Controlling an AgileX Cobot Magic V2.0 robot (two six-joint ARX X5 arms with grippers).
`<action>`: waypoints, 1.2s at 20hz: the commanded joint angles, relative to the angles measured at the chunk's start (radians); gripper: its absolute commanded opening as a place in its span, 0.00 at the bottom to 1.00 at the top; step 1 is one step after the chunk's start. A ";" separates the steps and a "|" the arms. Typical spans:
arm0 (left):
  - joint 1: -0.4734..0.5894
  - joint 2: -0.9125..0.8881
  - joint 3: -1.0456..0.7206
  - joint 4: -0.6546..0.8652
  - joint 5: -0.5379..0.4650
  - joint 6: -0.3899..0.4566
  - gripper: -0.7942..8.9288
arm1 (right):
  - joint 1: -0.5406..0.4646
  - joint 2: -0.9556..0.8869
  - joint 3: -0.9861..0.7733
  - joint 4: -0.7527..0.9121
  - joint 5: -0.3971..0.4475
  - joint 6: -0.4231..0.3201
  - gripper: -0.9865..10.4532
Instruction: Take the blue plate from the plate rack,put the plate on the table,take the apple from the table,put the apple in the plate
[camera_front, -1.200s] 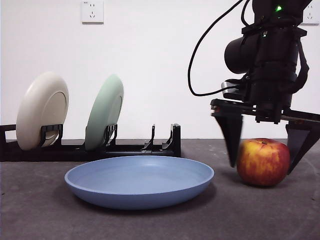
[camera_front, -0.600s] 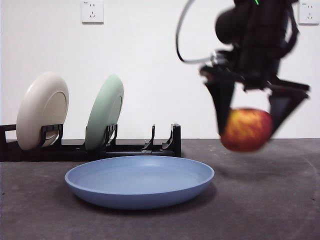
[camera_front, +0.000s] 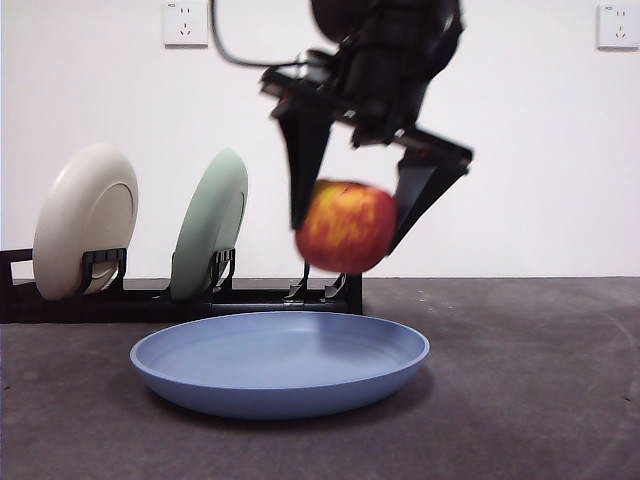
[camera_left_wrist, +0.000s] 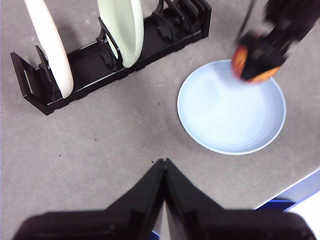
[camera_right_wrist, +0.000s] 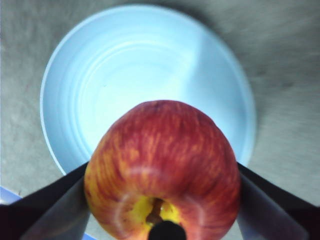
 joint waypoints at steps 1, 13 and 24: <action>0.003 -0.024 -0.011 0.000 0.001 -0.039 0.07 | 0.032 0.074 0.040 0.002 -0.006 -0.009 0.08; 0.003 -0.054 -0.011 0.000 -0.013 -0.068 0.07 | 0.114 0.219 0.080 0.033 0.084 -0.018 0.09; 0.003 -0.053 -0.011 0.000 -0.052 -0.067 0.07 | 0.117 0.222 0.087 0.033 0.096 -0.004 0.56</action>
